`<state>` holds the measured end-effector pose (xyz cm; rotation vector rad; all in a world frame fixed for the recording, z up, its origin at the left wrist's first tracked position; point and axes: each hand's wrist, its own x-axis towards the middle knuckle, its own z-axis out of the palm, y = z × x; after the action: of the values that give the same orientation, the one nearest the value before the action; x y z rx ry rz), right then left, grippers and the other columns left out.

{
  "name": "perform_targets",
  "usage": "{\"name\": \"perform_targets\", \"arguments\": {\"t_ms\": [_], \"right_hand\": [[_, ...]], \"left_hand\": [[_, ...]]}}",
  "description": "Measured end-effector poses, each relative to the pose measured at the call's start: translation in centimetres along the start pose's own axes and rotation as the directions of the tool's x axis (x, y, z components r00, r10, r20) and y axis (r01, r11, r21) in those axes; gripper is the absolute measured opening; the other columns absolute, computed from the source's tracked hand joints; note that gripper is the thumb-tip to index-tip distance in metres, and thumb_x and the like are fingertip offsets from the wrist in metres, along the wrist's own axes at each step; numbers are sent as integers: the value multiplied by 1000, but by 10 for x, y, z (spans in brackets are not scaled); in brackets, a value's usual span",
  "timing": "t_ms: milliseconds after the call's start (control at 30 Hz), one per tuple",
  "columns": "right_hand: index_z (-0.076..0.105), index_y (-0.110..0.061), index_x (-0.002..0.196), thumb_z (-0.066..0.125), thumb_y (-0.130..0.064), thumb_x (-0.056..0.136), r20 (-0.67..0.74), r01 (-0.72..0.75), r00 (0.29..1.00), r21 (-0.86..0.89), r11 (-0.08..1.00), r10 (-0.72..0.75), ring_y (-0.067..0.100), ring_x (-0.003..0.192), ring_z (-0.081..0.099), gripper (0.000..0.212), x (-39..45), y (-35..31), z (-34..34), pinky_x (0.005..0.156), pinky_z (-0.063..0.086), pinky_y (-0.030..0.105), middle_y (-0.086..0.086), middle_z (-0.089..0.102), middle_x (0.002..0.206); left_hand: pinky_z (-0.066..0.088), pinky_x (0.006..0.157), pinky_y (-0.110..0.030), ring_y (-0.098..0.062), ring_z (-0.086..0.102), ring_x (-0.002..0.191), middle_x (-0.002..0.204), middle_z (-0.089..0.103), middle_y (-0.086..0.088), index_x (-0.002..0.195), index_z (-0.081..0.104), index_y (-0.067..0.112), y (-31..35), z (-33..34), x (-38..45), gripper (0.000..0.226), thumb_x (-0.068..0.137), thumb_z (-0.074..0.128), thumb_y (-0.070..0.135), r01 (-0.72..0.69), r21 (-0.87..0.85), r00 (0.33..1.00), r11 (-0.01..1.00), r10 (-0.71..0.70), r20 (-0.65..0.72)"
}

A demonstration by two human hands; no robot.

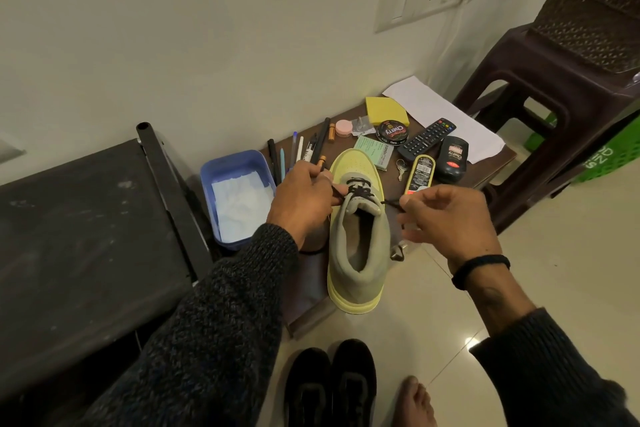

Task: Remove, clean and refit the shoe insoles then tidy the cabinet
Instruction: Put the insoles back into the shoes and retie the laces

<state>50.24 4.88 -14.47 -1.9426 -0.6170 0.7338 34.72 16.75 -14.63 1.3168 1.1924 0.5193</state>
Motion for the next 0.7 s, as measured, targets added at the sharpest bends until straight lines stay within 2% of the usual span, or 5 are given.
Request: {"name": "perform_targets", "arguments": {"t_ms": [100, 267, 400, 500, 700], "right_hand": [[76, -9, 85, 81, -19, 86, -123, 42, 992, 85, 996, -31, 20, 68, 76, 11, 4, 3, -3, 67, 62, 35, 6, 76, 72], [72, -7, 82, 79, -5, 85, -142, 30, 989, -52, 998, -37, 13, 61, 74, 8, 10, 8, -10, 62, 62, 26, 7, 75, 71], [68, -9, 85, 79, -2, 84, -165, 14, 986, -61, 998, -23, 15, 61, 75, 13, 13, 11, -15, 65, 63, 33, 9, 74, 73], [64, -13, 90, 79, -4, 85, -194, -18, 981, -22, 1000, 13, 19, 70, 76, 18, 18, 14, -22, 72, 63, 41, 11, 75, 83], [72, -11, 91, 82, -11, 81, -269, 50, 963, 290, 956, 31, 28, 92, 76, 14, 6, 2, -40, 83, 62, 43, 11, 78, 91]], "left_hand": [[62, 77, -29, -14, 75, 89, 108, 75, -10, 121, 52, 11, 5, -2, -4, 18, 109, 42, 19, 81, -101, 997, 992, -79, 22], [61, 70, -26, -16, 73, 92, 104, 74, -15, 117, 53, 5, 8, -7, -9, 21, 110, 37, 15, 111, -186, 993, 976, -104, 51], [60, 78, -32, -18, 75, 89, 93, 76, -8, 104, 55, 11, 5, -15, -11, 20, 110, 37, 16, 147, -228, 989, 962, -145, 25], [61, 78, -33, -19, 76, 88, 97, 77, -10, 114, 54, 13, 7, -17, -11, 19, 110, 38, 22, 147, -283, 989, 948, -151, 10], [57, 70, -35, -11, 61, 68, 85, 65, -6, 111, 62, 11, 12, -22, -16, 22, 106, 47, 28, -253, -23, 939, 967, 240, -247]]}}
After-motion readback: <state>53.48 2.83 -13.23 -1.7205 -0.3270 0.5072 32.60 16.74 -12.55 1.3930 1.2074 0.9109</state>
